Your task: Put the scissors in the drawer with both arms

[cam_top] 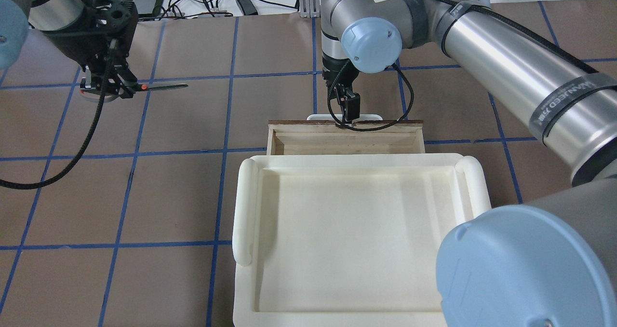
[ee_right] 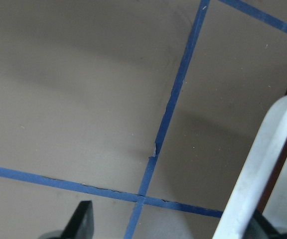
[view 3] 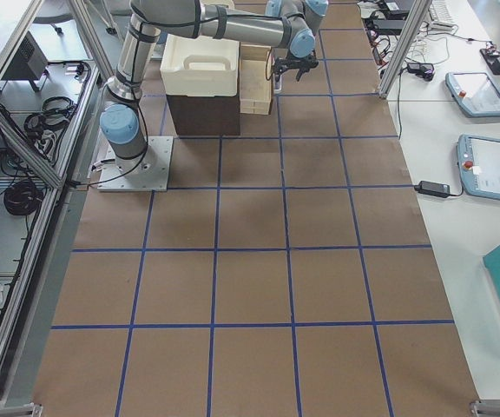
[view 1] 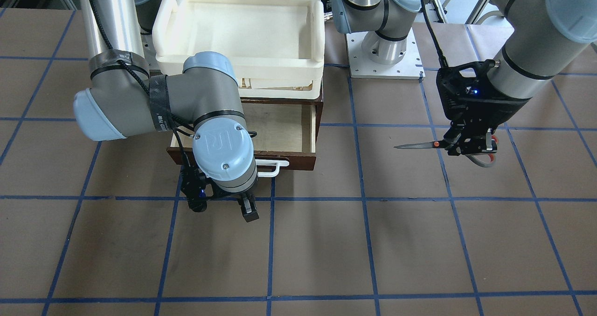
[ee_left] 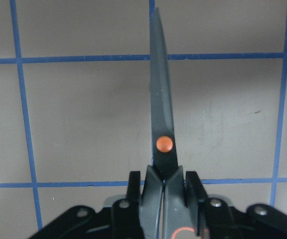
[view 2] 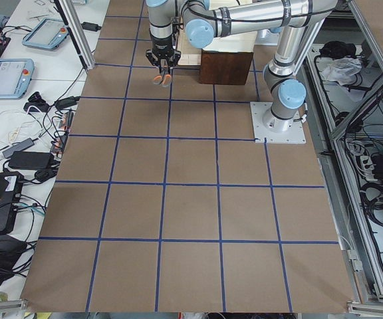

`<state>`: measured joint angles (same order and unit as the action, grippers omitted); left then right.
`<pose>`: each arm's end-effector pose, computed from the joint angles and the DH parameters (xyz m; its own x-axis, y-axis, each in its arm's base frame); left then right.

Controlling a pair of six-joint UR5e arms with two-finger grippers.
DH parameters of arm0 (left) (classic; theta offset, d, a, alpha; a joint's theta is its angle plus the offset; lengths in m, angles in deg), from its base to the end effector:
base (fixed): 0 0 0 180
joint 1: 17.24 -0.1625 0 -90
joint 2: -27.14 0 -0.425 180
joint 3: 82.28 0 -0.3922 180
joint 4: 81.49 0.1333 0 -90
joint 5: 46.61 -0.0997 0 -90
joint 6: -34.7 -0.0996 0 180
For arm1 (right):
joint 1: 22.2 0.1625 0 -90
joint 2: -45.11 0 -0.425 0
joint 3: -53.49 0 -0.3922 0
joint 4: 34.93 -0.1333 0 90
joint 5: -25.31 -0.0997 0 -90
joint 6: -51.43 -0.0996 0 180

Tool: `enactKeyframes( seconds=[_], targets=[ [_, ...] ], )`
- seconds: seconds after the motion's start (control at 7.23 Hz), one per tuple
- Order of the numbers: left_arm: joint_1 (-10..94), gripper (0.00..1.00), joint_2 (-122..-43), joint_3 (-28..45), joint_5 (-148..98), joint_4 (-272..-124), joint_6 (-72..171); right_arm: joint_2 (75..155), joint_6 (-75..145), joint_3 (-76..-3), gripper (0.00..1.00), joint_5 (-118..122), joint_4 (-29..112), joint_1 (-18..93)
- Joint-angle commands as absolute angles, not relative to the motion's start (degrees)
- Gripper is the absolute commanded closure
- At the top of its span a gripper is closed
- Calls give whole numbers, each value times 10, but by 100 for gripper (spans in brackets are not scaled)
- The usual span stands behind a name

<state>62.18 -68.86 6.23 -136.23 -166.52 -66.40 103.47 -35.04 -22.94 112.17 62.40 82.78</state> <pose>-0.0333 -0.5514 0.4555 0.0091 0.9999 -0.0092 0.9999 -0.0091 -0.0050 0.3086 -0.6164 0.2864 -0.3130 0.9320 0.1827 0.9497 0.3062 0.0652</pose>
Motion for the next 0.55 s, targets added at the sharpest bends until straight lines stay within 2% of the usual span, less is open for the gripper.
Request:
enactKeyframes(
  seconds=[0.0, 0.42],
  targets=[
    [622, 100, -684, 61, -1368, -1666, -664, 1025, -344, -228, 0, 1121, 643, 824],
    [622, 100, -688, 61, -1367, -1666, -663, 1014, -343, -200, 0, 1118, 644, 824]
  ],
)
